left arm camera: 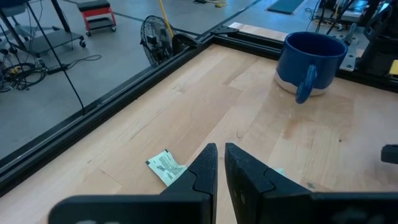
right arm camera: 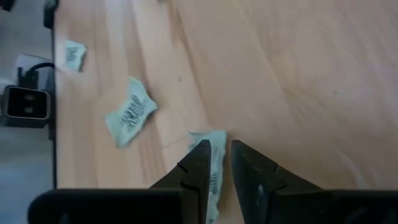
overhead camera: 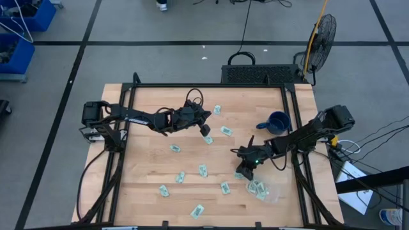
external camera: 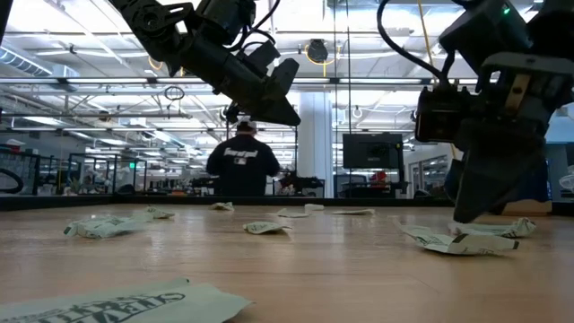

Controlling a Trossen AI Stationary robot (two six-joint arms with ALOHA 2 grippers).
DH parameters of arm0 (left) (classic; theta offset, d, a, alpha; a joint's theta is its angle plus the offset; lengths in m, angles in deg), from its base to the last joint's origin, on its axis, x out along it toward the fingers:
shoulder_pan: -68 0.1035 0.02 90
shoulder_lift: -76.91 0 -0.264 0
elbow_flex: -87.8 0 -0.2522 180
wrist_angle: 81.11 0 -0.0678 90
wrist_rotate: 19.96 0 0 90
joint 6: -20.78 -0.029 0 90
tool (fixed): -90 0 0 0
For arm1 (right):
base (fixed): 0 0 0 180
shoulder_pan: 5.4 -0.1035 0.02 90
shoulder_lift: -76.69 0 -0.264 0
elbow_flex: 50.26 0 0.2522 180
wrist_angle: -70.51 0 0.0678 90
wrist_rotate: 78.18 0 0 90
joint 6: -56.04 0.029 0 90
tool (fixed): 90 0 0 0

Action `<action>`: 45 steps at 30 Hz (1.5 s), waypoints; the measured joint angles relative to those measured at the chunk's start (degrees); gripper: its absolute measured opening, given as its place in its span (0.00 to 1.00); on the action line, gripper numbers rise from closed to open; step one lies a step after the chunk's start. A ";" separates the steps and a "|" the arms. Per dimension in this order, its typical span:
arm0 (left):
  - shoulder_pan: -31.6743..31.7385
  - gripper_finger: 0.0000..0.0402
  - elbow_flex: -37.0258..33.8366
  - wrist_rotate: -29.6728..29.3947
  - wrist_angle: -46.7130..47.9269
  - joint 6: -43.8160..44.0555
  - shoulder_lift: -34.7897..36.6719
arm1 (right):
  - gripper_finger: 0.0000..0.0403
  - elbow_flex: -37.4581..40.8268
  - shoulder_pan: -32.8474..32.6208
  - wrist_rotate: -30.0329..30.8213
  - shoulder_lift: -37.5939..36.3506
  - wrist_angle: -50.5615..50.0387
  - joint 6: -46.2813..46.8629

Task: Pick and place Stevia / Truvia into bins
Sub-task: Put the stevia packet into the transparent container

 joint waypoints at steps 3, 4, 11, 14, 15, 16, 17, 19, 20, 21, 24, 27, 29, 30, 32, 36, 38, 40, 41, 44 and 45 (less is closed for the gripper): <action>0.00 0.09 0.00 0.00 0.00 -0.21 0.01 | 0.15 0.00 -0.13 0.06 0.00 -0.36 -0.09; 0.00 0.09 0.00 0.00 0.00 -0.23 0.01 | 0.15 0.00 -0.22 0.17 0.00 -0.37 -0.49; 0.00 0.09 0.00 0.02 0.00 -0.34 0.01 | 0.15 0.00 -1.31 0.36 0.00 -0.30 -3.46; 0.00 0.09 0.00 0.00 0.00 -0.42 0.01 | 0.15 0.00 -1.46 0.57 0.00 -0.30 -4.59; 0.00 0.09 0.00 0.00 0.00 -0.42 0.01 | 0.15 0.00 -1.42 0.60 0.15 -0.28 -4.85; 0.00 0.09 0.00 0.00 0.00 -0.42 0.01 | 0.15 0.00 -1.40 0.85 0.65 -0.03 -5.00; 0.00 0.09 0.00 0.00 0.01 -0.42 0.01 | 0.15 0.00 -1.40 1.49 1.22 -0.02 -5.01; 0.00 0.09 0.00 0.00 0.00 -0.42 0.01 | 0.15 -0.10 -1.40 1.51 2.55 0.58 -5.01; 0.00 0.09 0.00 0.00 0.02 -0.42 0.01 | 0.15 -0.13 -1.37 1.11 3.49 1.43 -5.03; 0.00 0.09 0.00 0.00 0.02 -0.40 0.01 | 0.15 -0.15 -1.33 0.35 4.40 2.27 -5.10; 0.00 0.09 0.00 0.00 0.00 -0.40 0.00 | 0.15 -0.15 -1.48 -0.93 6.54 7.15 -5.52; 0.00 0.09 0.00 0.00 0.02 -0.40 0.01 | 0.15 -0.17 -2.47 -0.86 7.84 10.01 -8.98; 0.00 0.09 0.00 0.00 0.00 -0.40 0.01 | 0.14 -0.17 -3.04 -0.70 8.41 9.46 -12.17; 0.00 0.09 0.00 0.00 0.00 -0.40 0.01 | 0.14 -0.17 -3.25 -0.23 8.64 8.77 -13.83; 0.00 0.09 0.00 0.00 0.00 -0.40 0.01 | 0.12 -0.17 -3.68 0.85 9.01 7.28 -16.42; 0.00 0.09 0.00 0.00 0.00 -0.40 -0.02 | 0.03 -0.17 -4.19 1.75 9.17 5.66 -20.82; 0.00 0.09 0.00 0.00 0.00 -0.40 0.01 | 0.01 -0.15 -4.42 1.93 8.85 5.47 -22.59; 0.00 0.09 0.00 0.00 0.00 -0.40 0.01 | 0.01 -0.15 -4.50 2.00 8.38 5.70 -23.22; 0.00 0.09 0.00 0.00 0.00 -0.40 0.01 | 0.01 -0.11 -4.50 2.00 7.93 5.78 -23.51; 0.01 0.09 0.00 -0.02 0.00 -0.40 0.01 | 0.00 0.06 -4.39 1.60 5.57 5.43 -24.08; 0.03 0.09 0.00 -0.02 -0.01 -0.40 -0.02 | 0.00 0.11 -4.39 1.36 4.21 4.77 -24.01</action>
